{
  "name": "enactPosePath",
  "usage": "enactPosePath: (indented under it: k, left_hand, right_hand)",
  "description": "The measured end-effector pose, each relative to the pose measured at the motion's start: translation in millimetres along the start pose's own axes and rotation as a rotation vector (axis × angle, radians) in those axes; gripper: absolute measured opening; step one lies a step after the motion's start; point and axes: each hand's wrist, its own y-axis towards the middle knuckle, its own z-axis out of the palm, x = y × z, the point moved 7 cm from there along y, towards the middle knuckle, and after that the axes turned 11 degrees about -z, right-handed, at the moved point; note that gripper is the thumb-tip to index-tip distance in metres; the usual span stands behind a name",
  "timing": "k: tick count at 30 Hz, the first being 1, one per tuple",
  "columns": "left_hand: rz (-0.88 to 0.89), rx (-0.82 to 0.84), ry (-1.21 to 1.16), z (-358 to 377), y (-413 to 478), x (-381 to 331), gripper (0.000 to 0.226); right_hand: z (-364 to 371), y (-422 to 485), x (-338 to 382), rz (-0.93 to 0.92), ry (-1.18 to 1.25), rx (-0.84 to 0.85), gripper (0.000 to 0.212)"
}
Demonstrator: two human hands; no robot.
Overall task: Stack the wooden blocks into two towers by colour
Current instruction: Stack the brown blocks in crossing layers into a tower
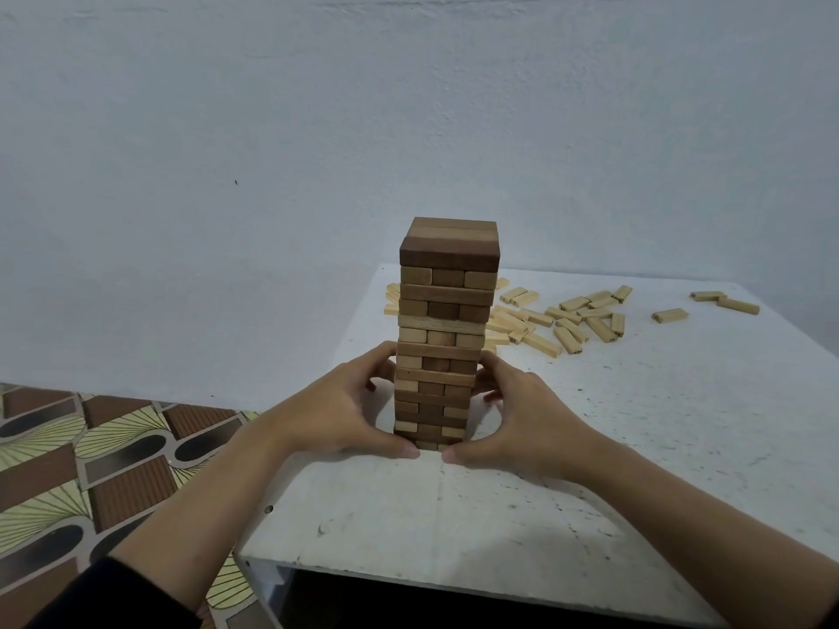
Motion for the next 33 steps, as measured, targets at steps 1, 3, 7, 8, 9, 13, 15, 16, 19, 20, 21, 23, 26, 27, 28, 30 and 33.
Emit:
enactPosePath:
  k: [1,3,7,8,9,13,15,16,19,20,21,23,26,27,28,30,33]
  left_hand:
    - [0.000,-0.005,0.002,-0.2,0.3,-0.1,0.087]
    - [0.006,-0.021,0.009,-0.3,0.7,-0.6,0.086]
    - [0.025,-0.037,-0.015,0.0,1.4,-2.2,0.084]
    - [0.030,-0.036,-0.026,0.2,1.6,-2.6,0.084]
    - [0.032,-0.036,-0.034,0.5,2.0,-2.6,0.084]
    - [0.035,-0.020,-0.082,1.8,3.4,-1.1,0.083]
    - [0.030,-0.021,-0.088,1.9,3.3,-0.6,0.081]
    - [0.027,-0.022,-0.085,1.8,3.3,-0.6,0.080]
    - [0.019,-0.007,-0.091,2.4,3.2,-1.3,0.076]
    - [0.018,-0.002,-0.087,2.8,3.3,-1.9,0.074]
    - [0.018,-0.001,-0.084,2.8,3.5,-2.8,0.073]
    - [0.016,0.006,-0.096,3.5,3.3,-4.6,0.072]
    - [0.017,0.011,-0.099,3.5,3.1,-5.7,0.072]
    - [0.017,0.013,-0.099,3.7,3.2,-5.7,0.072]
    - [0.018,0.014,-0.105,3.7,3.3,-5.7,0.072]
    - [0.018,0.012,-0.112,3.4,3.6,-5.7,0.072]
    - [0.025,-0.002,-0.096,2.7,3.8,-6.5,0.071]
  right_hand:
    - [-0.4,0.0,0.2,-0.002,0.000,-0.002,0.092]
    - [-0.4,0.1,0.6,0.001,0.002,-0.007,0.091]
    - [0.6,-0.2,0.5,0.009,0.009,-0.035,0.091]
    - [0.8,0.0,0.3,0.006,0.010,-0.039,0.090]
    - [0.8,0.3,0.0,0.004,0.012,-0.041,0.089]
    - [0.3,1.8,-1.4,0.010,0.029,-0.045,0.092]
    - [0.5,2.2,-1.5,0.011,0.031,-0.046,0.093]
    - [0.5,2.4,-1.5,0.011,0.030,-0.047,0.093]
    - [0.2,2.5,-1.1,0.010,0.026,-0.048,0.091]
    - [0.0,2.4,-1.0,0.006,0.022,-0.049,0.089]
    - [-0.2,2.4,-0.9,0.002,0.019,-0.050,0.088]
    - [-0.5,2.2,-0.3,0.002,0.022,-0.050,0.087]
    - [-1.0,2.8,1.3,0.004,0.019,-0.044,0.084]
    - [-0.7,3.0,1.6,0.005,0.021,-0.040,0.084]
    - [-0.6,3.1,1.7,0.006,0.023,-0.038,0.084]
    - [-0.9,2.9,1.8,0.005,0.022,-0.039,0.084]
    - [-1.6,2.9,2.9,-0.005,0.011,-0.040,0.083]
